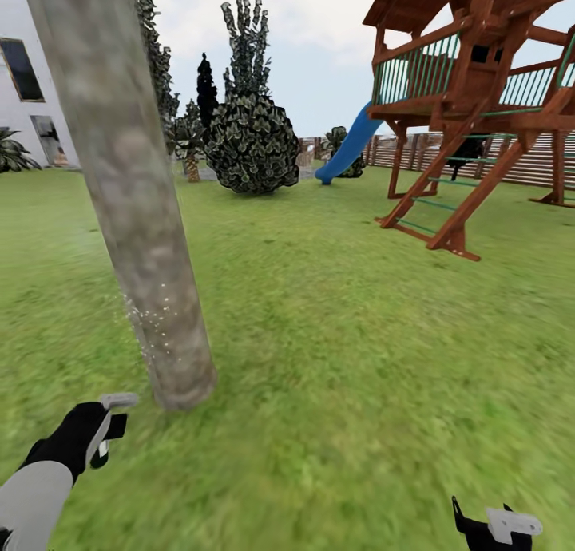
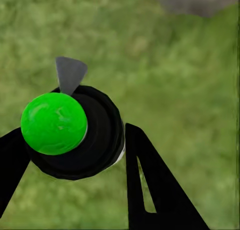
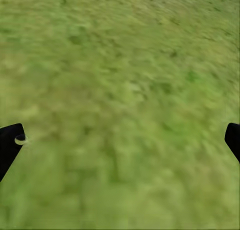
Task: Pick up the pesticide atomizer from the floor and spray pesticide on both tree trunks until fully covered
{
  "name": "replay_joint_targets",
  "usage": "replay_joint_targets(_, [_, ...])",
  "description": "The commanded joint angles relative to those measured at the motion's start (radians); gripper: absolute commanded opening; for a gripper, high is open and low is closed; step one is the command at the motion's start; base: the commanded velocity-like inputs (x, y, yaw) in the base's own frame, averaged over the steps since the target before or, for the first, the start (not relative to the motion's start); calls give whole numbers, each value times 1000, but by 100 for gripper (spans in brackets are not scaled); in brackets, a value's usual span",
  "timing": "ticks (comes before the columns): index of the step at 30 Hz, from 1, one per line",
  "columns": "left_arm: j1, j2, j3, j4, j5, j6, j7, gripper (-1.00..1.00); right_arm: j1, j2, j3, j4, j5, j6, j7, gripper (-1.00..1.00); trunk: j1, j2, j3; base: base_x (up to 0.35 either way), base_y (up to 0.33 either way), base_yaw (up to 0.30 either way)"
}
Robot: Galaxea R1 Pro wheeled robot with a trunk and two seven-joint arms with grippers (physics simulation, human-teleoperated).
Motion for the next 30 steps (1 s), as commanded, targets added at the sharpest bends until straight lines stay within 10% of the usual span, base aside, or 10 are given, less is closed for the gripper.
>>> replay_joint_targets(1, [0, -8, 0, 1, -2, -8, 2, -100, 0, 0, 0, 0, 0, 0, 0, 100, 0, 0, 0, 234, -194, 275])
replay_joint_targets(7, [0, -49, -6, 4, -7, -25, 10, -100, 0, 0, -1, -1, -1, 0, 0, 100, 0, 0, 0, 236, -192, 225])
replay_joint_targets(30, [1, -55, -4, 78, 2, -98, 50, -100, 0, 0, -1, 0, -1, 0, 0, 100, 0, 0, 0, 174, -207, 148])
